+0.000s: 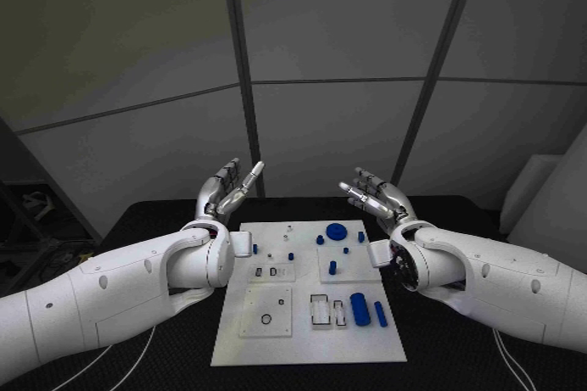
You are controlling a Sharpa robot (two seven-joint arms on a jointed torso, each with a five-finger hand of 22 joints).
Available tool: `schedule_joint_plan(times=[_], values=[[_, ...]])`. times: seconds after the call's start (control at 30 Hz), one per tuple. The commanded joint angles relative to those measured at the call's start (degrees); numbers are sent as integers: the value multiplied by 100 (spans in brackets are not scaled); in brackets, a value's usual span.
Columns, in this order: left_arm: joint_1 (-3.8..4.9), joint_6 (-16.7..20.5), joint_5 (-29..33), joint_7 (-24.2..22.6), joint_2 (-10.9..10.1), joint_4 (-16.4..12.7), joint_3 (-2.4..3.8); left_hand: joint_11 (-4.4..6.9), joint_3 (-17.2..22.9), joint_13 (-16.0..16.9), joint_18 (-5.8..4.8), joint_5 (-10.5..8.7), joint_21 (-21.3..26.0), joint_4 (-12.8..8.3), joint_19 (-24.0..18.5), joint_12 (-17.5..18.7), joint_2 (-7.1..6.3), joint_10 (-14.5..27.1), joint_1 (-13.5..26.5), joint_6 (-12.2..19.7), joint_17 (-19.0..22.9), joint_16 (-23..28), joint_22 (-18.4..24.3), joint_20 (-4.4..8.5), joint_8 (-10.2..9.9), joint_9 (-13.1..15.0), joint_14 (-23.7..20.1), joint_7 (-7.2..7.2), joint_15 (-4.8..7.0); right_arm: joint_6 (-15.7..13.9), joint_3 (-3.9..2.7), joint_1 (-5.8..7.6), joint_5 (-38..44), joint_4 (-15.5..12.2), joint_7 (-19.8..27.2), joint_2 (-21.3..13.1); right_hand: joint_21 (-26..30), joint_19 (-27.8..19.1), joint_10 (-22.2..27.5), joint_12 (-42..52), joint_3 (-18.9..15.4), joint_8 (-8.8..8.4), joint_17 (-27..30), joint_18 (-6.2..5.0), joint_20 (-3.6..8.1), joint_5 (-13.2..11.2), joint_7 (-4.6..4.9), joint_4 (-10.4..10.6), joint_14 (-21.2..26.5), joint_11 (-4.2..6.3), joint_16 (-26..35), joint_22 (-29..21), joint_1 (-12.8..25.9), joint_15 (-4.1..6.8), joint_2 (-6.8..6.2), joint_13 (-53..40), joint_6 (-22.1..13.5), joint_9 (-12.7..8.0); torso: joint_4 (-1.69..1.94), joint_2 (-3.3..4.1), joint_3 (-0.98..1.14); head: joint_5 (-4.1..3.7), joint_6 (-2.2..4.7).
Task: Assemble the parts on the task board
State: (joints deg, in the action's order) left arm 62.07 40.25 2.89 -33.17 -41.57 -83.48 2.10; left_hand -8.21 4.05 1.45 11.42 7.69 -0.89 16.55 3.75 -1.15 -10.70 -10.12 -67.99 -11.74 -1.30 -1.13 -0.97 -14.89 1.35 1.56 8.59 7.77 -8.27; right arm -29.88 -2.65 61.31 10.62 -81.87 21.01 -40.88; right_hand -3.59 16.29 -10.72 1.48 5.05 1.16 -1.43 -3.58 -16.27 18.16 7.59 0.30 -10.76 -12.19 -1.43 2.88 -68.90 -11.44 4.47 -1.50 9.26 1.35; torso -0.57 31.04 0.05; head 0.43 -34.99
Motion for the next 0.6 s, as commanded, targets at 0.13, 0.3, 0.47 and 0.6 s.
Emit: schedule_joint_plan(times=[0.13,0.3,0.47,0.6], values=[[36,-276,21,-197,-120,63,6,-134,92,28,-104,5,-114,45,209,-60,101,-292,-273,-256,-38,-64,-63,-140,60,33,288,350,-171,359,-28,28,2006,230,-234,-74,-704,1619,-3159,637,222,552,-227,-432,-36,-75,720,-540,-2865,-132,-556,320,-858,-104,-2,-266,2395,279,-20,70,-9,5,-64],[63,-394,20,-177,-252,12,5,-383,228,84,-254,-17,-354,28,720,-146,240,-944,-526,-997,-127,-227,-184,-205,200,111,1166,586,-385,277,-32,33,3007,261,-279,-148,-1123,2411,-4180,657,510,729,-227,-678,-25,-156,574,-694,-4069,92,-697,454,-964,135,-81,-198,3890,301,-42,145,-15,17,-52],[74,-500,-68,-148,-355,-36,5,-547,380,272,-300,-67,-1157,-95,2501,-597,442,-3086,-821,-2379,-328,-741,-564,-186,510,254,3245,709,-407,388,-35,92,3803,342,-453,-152,-1362,2765,-4699,553,777,695,-270,-705,96,-207,479,-721,-4671,233,-742,525,-912,302,-218,-208,4334,262,-50,202,6,41,-60],[77,-589,-246,-66,-472,-143,5,-349,402,303,-106,-86,-1574,-371,3401,-851,539,-4087,-1018,-3603,-409,-1019,-707,-156,779,350,4125,626,-178,663,-36,205,4531,403,-765,-149,-1586,3038,-4969,417,955,626,-304,-701,213,-255,419,-697,-4982,302,-712,609,-826,397,-374,-211,4524,251,-42,272,18,34,-40]])
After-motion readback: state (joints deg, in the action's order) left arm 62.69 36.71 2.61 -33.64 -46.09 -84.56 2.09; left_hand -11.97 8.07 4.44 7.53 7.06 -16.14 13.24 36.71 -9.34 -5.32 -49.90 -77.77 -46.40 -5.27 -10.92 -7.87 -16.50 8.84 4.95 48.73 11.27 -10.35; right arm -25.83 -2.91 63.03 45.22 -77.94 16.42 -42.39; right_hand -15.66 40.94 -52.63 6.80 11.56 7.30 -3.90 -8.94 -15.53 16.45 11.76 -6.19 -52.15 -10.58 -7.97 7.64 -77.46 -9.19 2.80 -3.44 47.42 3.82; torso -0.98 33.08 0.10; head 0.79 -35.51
